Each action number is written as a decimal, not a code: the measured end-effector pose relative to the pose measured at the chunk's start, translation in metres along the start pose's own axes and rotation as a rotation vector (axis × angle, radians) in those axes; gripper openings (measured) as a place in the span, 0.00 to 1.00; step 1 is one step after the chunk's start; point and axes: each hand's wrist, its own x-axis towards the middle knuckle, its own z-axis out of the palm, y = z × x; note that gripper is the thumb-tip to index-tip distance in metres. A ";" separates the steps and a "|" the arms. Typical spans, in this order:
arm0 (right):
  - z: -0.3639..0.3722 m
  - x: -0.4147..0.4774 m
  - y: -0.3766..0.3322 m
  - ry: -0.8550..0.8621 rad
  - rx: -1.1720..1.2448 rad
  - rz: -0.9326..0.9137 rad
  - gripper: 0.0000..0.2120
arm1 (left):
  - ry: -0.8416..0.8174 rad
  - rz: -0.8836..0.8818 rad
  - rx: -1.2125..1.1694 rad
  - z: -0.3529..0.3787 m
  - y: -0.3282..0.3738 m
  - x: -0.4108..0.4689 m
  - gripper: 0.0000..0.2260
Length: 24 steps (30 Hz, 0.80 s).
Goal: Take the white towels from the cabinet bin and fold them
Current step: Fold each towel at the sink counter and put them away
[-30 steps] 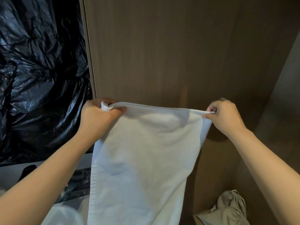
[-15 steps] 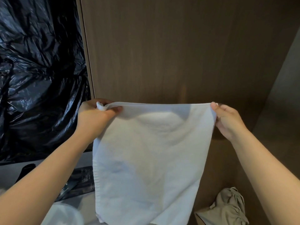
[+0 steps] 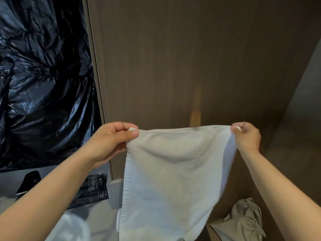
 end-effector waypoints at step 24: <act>0.038 -0.130 -0.065 -0.829 0.227 -0.404 0.05 | 0.117 0.298 0.182 0.061 -0.038 -0.015 0.08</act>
